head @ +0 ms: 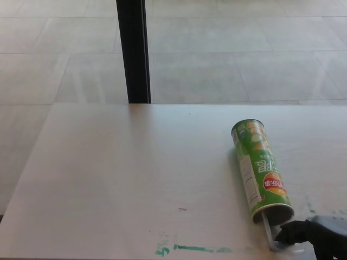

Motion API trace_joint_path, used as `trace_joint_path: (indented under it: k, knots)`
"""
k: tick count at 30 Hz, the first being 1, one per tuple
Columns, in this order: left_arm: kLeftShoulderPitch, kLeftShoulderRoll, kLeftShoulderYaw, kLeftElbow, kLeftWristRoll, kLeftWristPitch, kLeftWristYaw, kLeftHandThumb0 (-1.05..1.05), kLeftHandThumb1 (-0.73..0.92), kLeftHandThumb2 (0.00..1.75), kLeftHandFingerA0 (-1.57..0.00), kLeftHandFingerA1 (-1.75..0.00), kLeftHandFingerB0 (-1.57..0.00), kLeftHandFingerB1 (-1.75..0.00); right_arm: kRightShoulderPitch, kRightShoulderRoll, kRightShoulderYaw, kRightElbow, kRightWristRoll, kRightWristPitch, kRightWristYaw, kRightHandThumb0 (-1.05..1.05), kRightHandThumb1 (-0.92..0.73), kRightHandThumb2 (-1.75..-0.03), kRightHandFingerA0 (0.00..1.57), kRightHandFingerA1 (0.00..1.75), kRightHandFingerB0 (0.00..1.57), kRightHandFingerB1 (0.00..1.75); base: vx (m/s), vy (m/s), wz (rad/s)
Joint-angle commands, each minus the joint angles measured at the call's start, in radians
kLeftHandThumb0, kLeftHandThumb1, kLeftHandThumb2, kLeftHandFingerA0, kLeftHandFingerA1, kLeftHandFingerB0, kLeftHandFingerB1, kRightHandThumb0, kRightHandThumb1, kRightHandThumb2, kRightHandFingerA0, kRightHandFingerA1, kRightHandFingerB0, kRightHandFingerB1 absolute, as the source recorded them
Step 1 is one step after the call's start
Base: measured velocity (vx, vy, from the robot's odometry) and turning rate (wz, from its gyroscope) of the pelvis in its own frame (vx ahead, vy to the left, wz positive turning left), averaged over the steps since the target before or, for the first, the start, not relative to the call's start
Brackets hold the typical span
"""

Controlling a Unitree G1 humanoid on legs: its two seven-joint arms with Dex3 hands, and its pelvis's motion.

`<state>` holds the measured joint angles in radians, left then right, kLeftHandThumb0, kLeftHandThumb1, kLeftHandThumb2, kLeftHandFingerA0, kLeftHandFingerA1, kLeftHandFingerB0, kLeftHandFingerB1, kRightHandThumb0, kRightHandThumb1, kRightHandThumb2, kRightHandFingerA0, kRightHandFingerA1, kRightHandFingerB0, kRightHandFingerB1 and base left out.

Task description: Use the finger on the right hand of the robot to pull out the chips tray kept inside a container in the middle of the desk

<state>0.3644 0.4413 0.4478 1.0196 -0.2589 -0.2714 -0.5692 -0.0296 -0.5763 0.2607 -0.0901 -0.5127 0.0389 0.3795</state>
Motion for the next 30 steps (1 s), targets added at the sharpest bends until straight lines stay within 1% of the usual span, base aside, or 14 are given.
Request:
trace_joint_path:
  k: [1, 2, 3, 5, 8, 9, 13, 17, 21, 22, 24, 26, 28, 30]
  knots:
    - [-0.008, 0.015, 0.005, 0.015, -0.008, 0.020, 0.016, -0.67, 0.75, 0.63, -0.37, -0.63, -0.34, -0.40, 0.050, -0.029, -0.009, -0.003, -0.017, 0.011, 0.009, -0.07, -0.62, -0.56, 0.72, 1.63, 0.60, 0.47, 0.00, 0.000, 0.00]
    - [-0.009, 0.015, 0.006, 0.016, -0.009, 0.020, 0.015, -0.67, 0.75, 0.63, -0.37, -0.63, -0.34, -0.40, 0.051, -0.029, -0.010, -0.004, -0.017, 0.011, 0.010, -0.07, -0.62, -0.56, 0.72, 1.63, 0.60, 0.47, 0.00, 0.000, 0.00]
    - [-0.017, 0.018, 0.009, 0.013, -0.013, 0.025, 0.017, -0.67, 0.75, 0.62, -0.37, -0.63, -0.33, -0.40, 0.040, -0.027, -0.010, 0.005, -0.010, -0.003, 0.007, -0.08, -0.61, -0.63, 0.89, 1.55, 0.63, 0.55, 0.00, 0.000, 0.00]
    - [-0.015, 0.021, 0.011, 0.002, -0.015, 0.023, 0.013, -0.68, 0.74, 0.62, -0.37, -0.67, -0.34, -0.42, 0.053, -0.036, -0.018, 0.008, 0.001, -0.034, -0.004, -0.04, -0.59, -0.65, 0.92, 1.55, 0.62, 0.57, 0.00, 0.000, 0.00]
    - [-0.013, 0.023, 0.008, 0.000, -0.010, 0.017, 0.014, -0.68, 0.75, 0.63, -0.37, -0.66, -0.34, -0.43, 0.069, -0.040, -0.029, -0.001, 0.009, -0.038, -0.004, -0.04, -0.58, -0.67, 0.95, 1.53, 0.60, 0.57, 0.00, 0.000, 0.00]
    - [-0.023, 0.029, 0.006, 0.019, -0.005, 0.016, 0.014, -0.68, 0.75, 0.62, -0.37, -0.65, -0.33, -0.42, 0.080, -0.040, -0.035, -0.020, 0.004, -0.006, 0.007, -0.07, -0.59, -0.66, 0.93, 1.55, 0.61, 0.55, 0.00, 0.000, 0.00]
    - [-0.021, 0.028, 0.005, 0.017, -0.003, 0.028, 0.032, -0.69, 0.74, 0.62, -0.42, -0.65, -0.36, -0.42, 0.109, -0.040, -0.045, -0.047, 0.000, -0.001, 0.011, -0.09, -0.61, -0.64, 0.88, 1.56, 0.63, 0.54, 0.00, 0.000, 0.00]
    - [-0.018, 0.030, 0.007, 0.020, -0.007, 0.020, 0.021, -0.70, 0.74, 0.62, -0.39, -0.65, -0.34, -0.41, 0.132, -0.041, -0.043, -0.070, -0.010, -0.011, 0.006, -0.08, -0.63, -0.60, 0.83, 1.58, 0.66, 0.52, 0.00, 0.000, 0.00]
    - [-0.020, 0.033, 0.000, 0.027, 0.002, 0.010, 0.030, -0.70, 0.74, 0.62, -0.38, -0.65, -0.34, -0.41, 0.146, -0.042, -0.046, -0.088, -0.009, -0.006, 0.015, -0.09, -0.63, -0.60, 0.83, 1.58, 0.66, 0.52, 0.00, 0.000, 0.00]
    - [-0.019, 0.034, -0.002, 0.027, 0.004, 0.006, 0.028, -0.70, 0.75, 0.62, -0.37, -0.65, -0.32, -0.40, 0.149, -0.039, -0.046, -0.095, -0.007, 0.007, 0.023, -0.08, -0.62, -0.62, 0.86, 1.57, 0.64, 0.53, 0.00, 0.000, 0.00]
    - [-0.019, 0.034, 0.003, 0.026, -0.007, 0.012, 0.014, -0.68, 0.74, 0.62, -0.37, -0.66, -0.33, -0.41, 0.166, -0.044, -0.049, -0.113, -0.010, 0.005, 0.025, -0.10, -0.62, -0.59, 0.82, 1.58, 0.66, 0.52, 0.00, 0.000, 0.00]
    - [-0.021, 0.033, 0.006, 0.028, -0.011, 0.017, 0.010, -0.68, 0.74, 0.62, -0.38, -0.66, -0.34, -0.42, 0.175, -0.050, -0.050, -0.118, -0.011, -0.005, 0.023, -0.11, -0.61, -0.60, 0.82, 1.56, 0.64, 0.52, 0.00, 0.000, 0.00]
    - [-0.019, 0.033, 0.003, 0.022, -0.007, 0.020, 0.018, -0.68, 0.74, 0.62, -0.38, -0.64, -0.34, -0.41, 0.190, -0.051, -0.055, -0.129, 0.001, -0.010, 0.026, -0.07, -0.59, -0.65, 0.91, 1.54, 0.63, 0.56, 0.00, 0.000, 0.00]
    - [-0.023, 0.033, 0.004, 0.030, -0.006, 0.017, 0.025, -0.68, 0.74, 0.62, -0.38, -0.66, -0.33, -0.41, 0.212, -0.054, -0.060, -0.151, 0.004, -0.002, 0.036, -0.07, -0.60, -0.64, 0.90, 1.56, 0.62, 0.54, 0.00, 0.000, 0.00]
